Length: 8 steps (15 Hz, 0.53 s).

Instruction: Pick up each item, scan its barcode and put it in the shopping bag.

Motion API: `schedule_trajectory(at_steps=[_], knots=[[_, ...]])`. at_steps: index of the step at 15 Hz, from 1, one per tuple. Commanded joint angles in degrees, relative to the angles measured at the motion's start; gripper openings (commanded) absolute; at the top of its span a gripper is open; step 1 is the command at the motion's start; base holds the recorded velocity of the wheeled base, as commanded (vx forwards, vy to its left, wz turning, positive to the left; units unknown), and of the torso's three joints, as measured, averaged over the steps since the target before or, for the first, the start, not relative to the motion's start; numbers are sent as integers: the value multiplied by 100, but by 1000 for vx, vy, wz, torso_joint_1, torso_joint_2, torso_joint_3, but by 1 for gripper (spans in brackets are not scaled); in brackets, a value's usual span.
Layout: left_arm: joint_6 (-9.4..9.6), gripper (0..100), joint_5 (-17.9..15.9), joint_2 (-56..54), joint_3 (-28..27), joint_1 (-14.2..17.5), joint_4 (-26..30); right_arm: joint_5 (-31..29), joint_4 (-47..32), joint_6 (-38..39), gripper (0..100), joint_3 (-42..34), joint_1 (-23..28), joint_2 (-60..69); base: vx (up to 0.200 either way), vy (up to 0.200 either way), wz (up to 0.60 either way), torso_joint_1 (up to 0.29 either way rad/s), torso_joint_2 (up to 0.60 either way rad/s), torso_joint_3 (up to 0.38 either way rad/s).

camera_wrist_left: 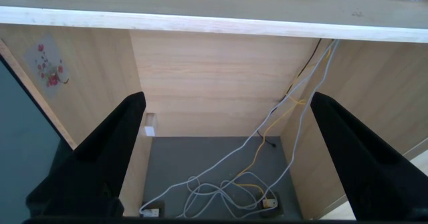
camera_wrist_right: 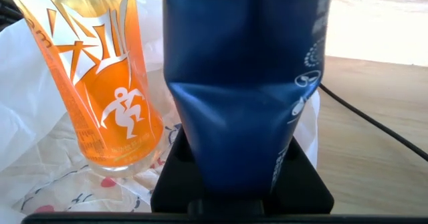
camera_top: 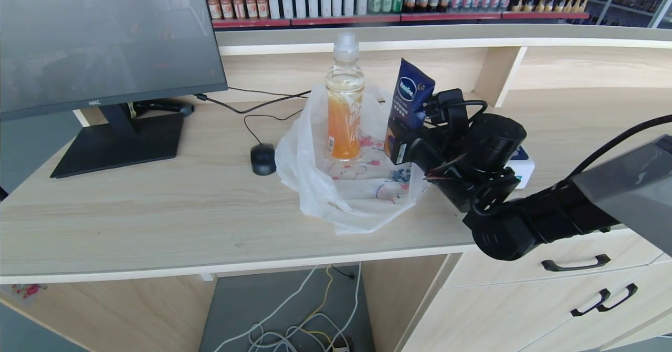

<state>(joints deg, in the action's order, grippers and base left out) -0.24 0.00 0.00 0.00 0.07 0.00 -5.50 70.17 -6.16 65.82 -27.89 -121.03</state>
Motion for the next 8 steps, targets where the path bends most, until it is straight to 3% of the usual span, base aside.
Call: schedule_trajectory(at_steps=[1,8], knots=[[-2,100,0,0,0,1,0,-4,-21,-8,0,-7,-23,-61,0,0,0,0,0,0],[-2,100,0,0,0,1,0,-13,-3,-17,0,1,-50,-246,0,0,0,0,0,0]])
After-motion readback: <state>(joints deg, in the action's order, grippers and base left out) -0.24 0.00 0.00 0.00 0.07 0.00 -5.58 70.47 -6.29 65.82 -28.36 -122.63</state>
